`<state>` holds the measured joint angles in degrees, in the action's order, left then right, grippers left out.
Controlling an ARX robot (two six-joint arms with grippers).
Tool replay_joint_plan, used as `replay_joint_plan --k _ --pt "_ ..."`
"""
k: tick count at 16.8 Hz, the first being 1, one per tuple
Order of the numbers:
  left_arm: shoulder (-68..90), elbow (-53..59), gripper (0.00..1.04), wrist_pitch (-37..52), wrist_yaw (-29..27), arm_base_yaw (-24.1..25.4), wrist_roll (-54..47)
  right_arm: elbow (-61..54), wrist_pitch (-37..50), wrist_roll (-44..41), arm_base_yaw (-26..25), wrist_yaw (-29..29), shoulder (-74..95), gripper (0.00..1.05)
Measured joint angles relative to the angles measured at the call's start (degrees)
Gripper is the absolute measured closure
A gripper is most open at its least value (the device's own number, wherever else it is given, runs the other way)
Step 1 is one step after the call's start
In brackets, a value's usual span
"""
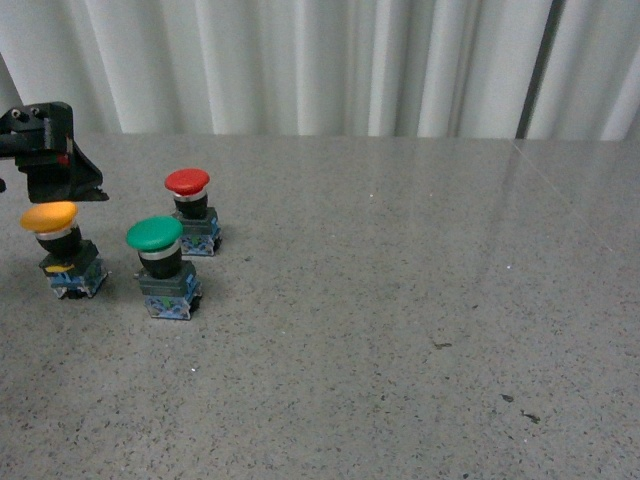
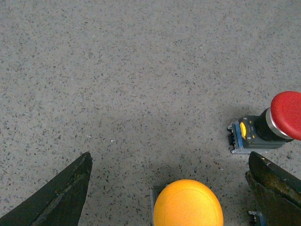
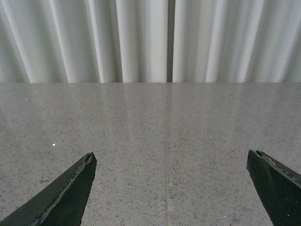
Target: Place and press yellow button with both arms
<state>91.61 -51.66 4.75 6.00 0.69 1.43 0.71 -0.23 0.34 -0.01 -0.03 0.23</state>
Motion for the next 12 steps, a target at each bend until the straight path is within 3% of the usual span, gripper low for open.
replay_joint_plan --k 7,12 --pt "3.13 0.0 0.07 -0.55 -4.37 -2.6 2.73 0.0 0.0 0.0 0.0 0.0 0.0 0.07" --pt "2.62 0.85 0.54 -0.72 -6.08 -3.32 2.91 -0.02 0.0 0.0 0.0 0.0 0.0 0.07"
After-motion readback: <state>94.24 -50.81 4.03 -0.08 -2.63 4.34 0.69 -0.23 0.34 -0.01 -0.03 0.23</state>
